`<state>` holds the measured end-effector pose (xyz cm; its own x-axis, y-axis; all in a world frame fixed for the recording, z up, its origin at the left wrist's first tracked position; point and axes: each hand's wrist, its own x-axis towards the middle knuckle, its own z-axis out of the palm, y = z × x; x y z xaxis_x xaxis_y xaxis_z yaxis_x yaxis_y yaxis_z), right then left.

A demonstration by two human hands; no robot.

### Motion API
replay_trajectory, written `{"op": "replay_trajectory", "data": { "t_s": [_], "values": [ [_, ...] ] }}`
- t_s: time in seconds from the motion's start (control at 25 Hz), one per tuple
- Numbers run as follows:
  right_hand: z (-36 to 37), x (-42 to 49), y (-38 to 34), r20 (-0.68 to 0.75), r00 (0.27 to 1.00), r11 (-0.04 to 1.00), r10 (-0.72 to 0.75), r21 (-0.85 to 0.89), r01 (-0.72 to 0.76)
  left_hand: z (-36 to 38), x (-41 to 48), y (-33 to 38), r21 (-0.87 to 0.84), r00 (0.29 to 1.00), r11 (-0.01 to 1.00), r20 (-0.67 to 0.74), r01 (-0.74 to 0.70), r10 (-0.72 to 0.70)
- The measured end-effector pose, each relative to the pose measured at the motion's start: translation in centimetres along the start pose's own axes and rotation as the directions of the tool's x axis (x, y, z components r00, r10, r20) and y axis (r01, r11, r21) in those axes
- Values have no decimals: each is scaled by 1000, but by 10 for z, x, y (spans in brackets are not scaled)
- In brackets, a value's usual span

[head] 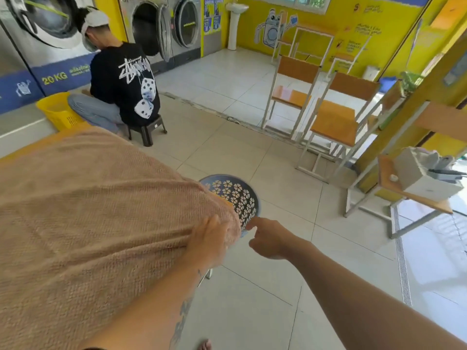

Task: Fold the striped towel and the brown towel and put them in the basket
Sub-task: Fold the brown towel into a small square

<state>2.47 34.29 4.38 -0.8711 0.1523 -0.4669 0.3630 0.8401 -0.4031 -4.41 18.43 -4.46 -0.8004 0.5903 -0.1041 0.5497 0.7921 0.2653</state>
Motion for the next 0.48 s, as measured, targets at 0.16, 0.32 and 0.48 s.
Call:
{"op": "replay_trajectory", "data": {
  "t_s": [0.16,0.32,0.48],
  "values": [
    [-23,51,21,86,994,995,-64,-67,70,15,23,-2,68,996,997,-85,45,-39],
    [-46,107,59,114,981,982,-156,-94,167,17,37,16,-90,949,989,-286,114,-135],
    [-76,159,92,225,931,926,-289,-183,331,25,43,55,48,947,951,-113,306,-299]
  ]
}}
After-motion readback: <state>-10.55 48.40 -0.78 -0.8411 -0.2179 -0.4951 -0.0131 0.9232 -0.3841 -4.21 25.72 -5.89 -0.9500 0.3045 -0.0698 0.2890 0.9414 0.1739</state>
